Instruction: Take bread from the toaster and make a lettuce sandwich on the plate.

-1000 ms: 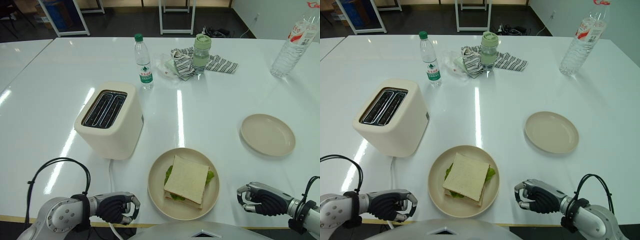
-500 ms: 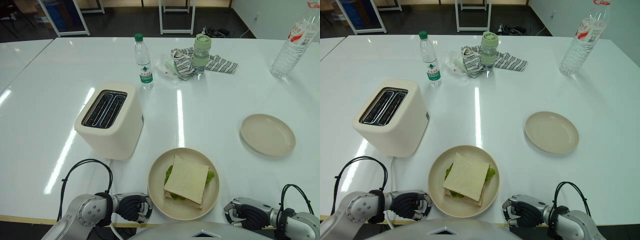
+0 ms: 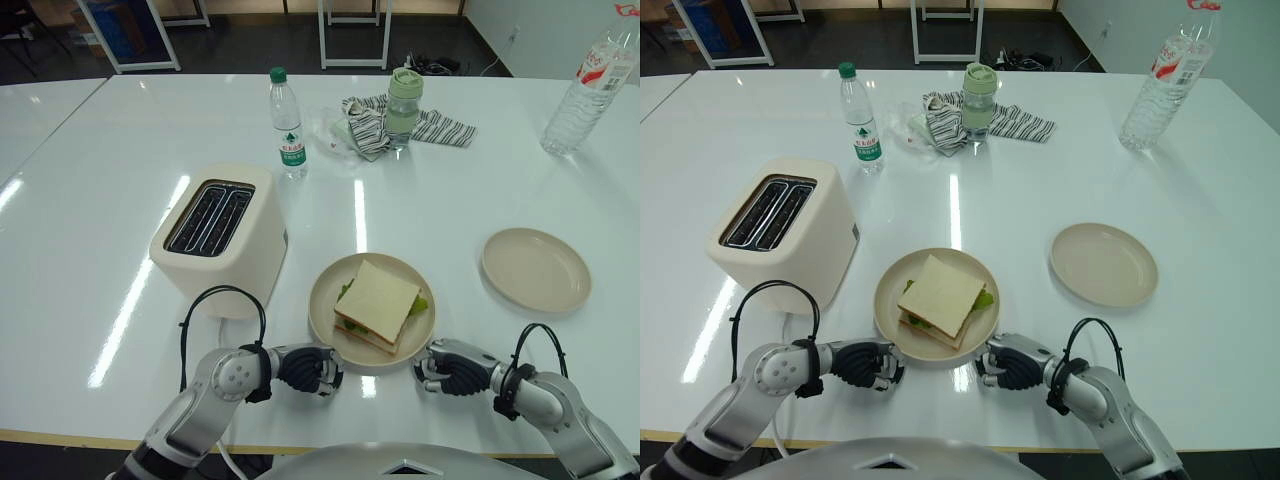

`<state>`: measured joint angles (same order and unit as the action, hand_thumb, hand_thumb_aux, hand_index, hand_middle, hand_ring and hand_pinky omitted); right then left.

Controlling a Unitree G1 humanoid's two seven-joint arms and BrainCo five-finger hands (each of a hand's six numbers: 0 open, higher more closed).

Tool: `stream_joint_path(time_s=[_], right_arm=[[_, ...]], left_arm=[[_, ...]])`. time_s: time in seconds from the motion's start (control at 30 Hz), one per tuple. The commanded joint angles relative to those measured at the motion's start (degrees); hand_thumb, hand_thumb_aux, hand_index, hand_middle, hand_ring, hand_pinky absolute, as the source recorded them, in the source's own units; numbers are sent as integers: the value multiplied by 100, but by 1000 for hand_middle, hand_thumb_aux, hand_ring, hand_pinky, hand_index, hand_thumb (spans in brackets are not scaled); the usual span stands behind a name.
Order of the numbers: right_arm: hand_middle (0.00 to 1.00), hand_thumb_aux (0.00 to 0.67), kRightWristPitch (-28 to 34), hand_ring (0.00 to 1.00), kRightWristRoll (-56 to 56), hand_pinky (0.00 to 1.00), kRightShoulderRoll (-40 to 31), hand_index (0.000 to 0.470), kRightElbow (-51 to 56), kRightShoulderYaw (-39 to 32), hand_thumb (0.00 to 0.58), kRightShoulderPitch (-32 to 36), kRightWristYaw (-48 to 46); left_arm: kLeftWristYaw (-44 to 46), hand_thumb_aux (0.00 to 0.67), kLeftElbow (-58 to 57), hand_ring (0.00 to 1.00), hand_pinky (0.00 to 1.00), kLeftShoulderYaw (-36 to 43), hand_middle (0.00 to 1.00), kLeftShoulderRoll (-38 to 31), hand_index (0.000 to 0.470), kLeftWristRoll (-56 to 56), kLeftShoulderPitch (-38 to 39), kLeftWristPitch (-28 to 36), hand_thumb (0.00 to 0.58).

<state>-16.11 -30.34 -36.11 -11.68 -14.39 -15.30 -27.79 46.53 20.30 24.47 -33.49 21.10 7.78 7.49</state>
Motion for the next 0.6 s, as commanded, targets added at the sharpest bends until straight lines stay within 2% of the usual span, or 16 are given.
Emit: stream_joint_path(time_s=[0.03, 0.4, 0.6], right_arm=[[1000, 670, 121, 1000, -329, 1000, 236, 470, 720, -168, 580, 717, 316], [1000, 670, 211, 1000, -889, 1000, 983, 470, 2921, -672, 580, 2459, 1518], [1000, 670, 77, 1000, -949, 1000, 1486, 470, 4746, -961, 580, 3551, 2222]], left_arm=[[-347, 670, -1176, 1000, 1000, 290, 1000, 350, 470, 382, -620, 134, 580], [-1715, 670, -3994, 1000, 1000, 699, 1000, 1491, 470, 1120, -2671, -84, 580], [-2294, 670, -5496, 1000, 1000, 675, 1000, 1907, 470, 1054, -3475, -500, 580]])
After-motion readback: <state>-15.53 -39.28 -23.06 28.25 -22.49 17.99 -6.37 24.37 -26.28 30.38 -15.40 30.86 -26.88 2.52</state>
